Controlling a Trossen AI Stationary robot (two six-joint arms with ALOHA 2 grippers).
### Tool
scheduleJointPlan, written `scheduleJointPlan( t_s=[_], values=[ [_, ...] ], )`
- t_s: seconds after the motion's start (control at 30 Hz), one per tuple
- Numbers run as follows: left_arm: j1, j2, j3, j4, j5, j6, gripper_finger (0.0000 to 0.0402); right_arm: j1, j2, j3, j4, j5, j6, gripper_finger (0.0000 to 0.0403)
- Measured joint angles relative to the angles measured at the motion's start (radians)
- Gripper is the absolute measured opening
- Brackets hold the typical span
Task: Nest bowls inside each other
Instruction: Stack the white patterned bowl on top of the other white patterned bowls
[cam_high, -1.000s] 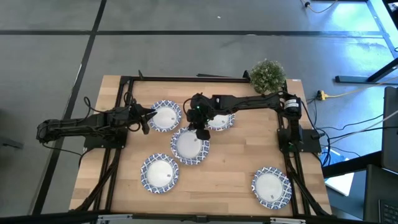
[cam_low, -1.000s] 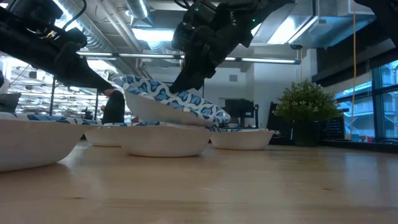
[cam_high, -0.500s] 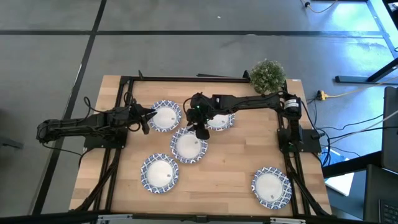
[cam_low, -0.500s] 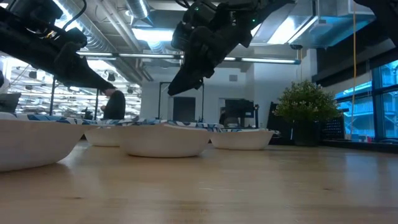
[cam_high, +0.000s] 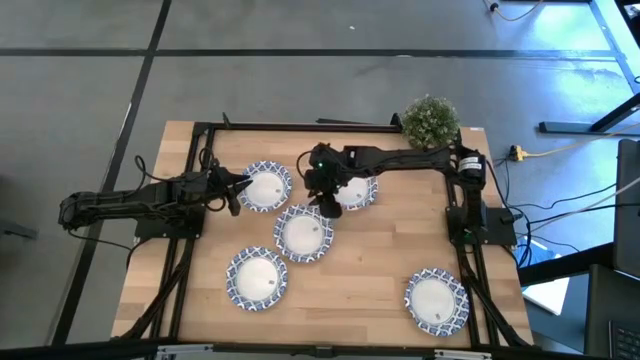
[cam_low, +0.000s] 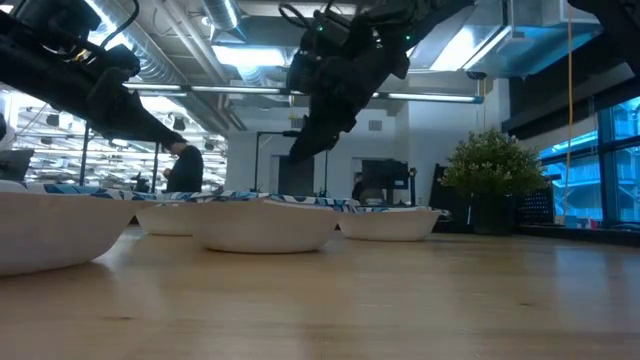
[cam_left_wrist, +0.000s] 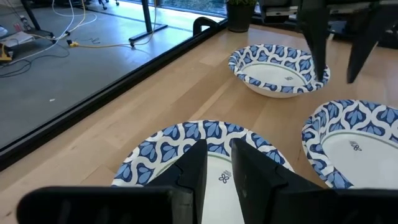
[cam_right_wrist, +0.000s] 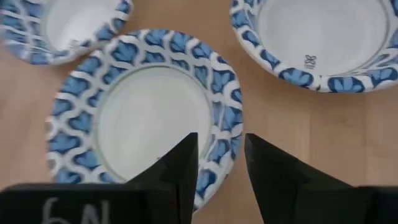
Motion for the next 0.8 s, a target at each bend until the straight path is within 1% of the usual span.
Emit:
scheduleJointPlan(
  t_s=[0.13, 0.3, 0.37, 0.47, 0.5, 0.63, 0.77, 0.8],
  values=[
    [0.0, 0.0, 0.0, 0.0, 0.0, 0.0, 0.0069, -0.02, -0.02, 0.0, -0.058, -0.015, -0.003, 0.0133],
    [0.0, 0.0, 0.0, -0.002, -0.001, 0.0, 0.0069, -0.039, -0.046, 0.0, -0.18, -0.017, -0.047, 0.0133],
    [0.0, 0.0, 0.0, -0.004, 0.0, 0.0, 0.0069, -0.046, -0.05, 0.0, -0.207, -0.048, -0.053, 0.0133],
    [0.0, 0.0, 0.0, -0.004, -0.002, 0.0, 0.0069, -0.059, -0.056, 0.0, -0.223, -0.135, -0.059, 0.0133],
    [0.0, 0.0, 0.0, -0.004, -0.003, 0.0, 0.0069, -0.063, -0.059, 0.0, -0.225, -0.149, -0.061, 0.0133],
    [0.0, 0.0, 0.0, -0.004, -0.005, 0.0, 0.0069, -0.075, -0.077, -0.002, -0.249, -0.152, -0.078, 0.0133],
    [0.0, 0.0, 0.0, -0.004, -0.005, 0.0, 0.0069, -0.097, -0.127, -0.003, -0.31, -0.143, -0.105, 0.0132],
    [0.0, 0.0, 0.0, -0.005, -0.004, 0.0, 0.0069, -0.103, -0.147, -0.017, -0.301, -0.136, -0.106, 0.013]
  ],
)
